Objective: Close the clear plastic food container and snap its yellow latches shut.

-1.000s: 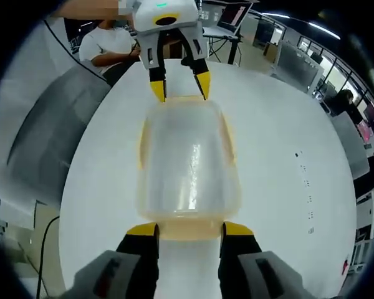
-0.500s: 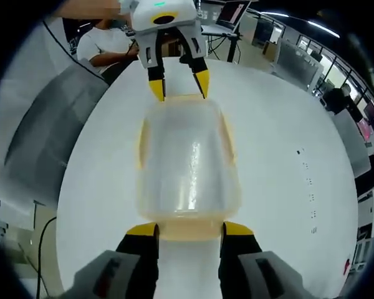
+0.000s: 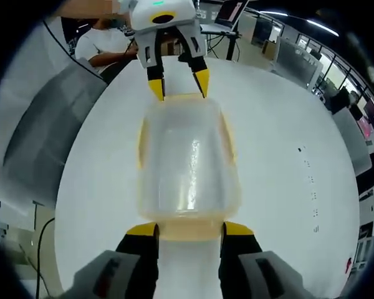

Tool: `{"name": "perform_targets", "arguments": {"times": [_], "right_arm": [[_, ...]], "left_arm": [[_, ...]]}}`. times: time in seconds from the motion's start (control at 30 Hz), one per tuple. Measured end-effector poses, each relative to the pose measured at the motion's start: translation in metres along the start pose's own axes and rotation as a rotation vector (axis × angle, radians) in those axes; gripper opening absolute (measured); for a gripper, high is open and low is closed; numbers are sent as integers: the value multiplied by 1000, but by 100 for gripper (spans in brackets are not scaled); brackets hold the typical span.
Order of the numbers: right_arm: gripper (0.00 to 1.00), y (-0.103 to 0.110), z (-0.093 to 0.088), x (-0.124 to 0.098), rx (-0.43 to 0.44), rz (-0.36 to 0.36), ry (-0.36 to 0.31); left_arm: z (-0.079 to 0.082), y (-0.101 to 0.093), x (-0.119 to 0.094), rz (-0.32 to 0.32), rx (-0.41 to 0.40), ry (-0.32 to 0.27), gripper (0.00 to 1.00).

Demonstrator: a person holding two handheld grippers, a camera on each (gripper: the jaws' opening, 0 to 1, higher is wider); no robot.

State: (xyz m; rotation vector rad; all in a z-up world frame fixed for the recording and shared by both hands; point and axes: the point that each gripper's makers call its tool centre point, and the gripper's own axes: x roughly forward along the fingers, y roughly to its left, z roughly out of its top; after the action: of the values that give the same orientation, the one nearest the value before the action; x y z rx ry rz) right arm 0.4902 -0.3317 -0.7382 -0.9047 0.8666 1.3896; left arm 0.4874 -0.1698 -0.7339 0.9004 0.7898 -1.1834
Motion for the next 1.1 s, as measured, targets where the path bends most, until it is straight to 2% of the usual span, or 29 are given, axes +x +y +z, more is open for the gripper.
{"name": "perform_targets", "arguments": {"times": [0.27, 0.3, 0.4, 0.43, 0.63, 0.73, 0.83, 0.87, 0.9, 1.0, 1.1], "right_arm": [[36, 1, -1, 3, 10, 2, -5], [36, 5, -5, 5, 43, 20, 7], [36, 2, -3, 4, 22, 4, -17], [36, 1, -4, 4, 14, -5, -17], [37, 3, -2, 4, 20, -3, -24], [38, 3, -1, 3, 50, 5, -31], [45, 3, -4, 1, 56, -3, -29], [48, 5, -6, 0, 88, 7, -28], [48, 5, -6, -1, 78, 1, -34], [47, 8, -9, -3, 82, -2, -31], [44, 9, -10, -6, 113, -13, -44]], "left_arm": [[-2, 0, 0, -2, -12, -2, 35], [-2, 4, -1, 21, -50, -7, 33], [-2, 1, -1, 10, -7, -14, 34], [-1, 2, -2, 15, -8, -29, 34], [-3, 3, -2, 19, 6, -31, 35], [-4, 2, -5, 11, -4, -34, 37], [-3, 3, -8, 18, 7, -52, 45], [-4, 4, -8, 18, 7, -53, 46], [-6, 4, -9, 18, 4, -48, 45], [-8, 3, -12, 18, -5, -48, 45], [-7, 4, -16, 21, -50, -70, 44]]}}
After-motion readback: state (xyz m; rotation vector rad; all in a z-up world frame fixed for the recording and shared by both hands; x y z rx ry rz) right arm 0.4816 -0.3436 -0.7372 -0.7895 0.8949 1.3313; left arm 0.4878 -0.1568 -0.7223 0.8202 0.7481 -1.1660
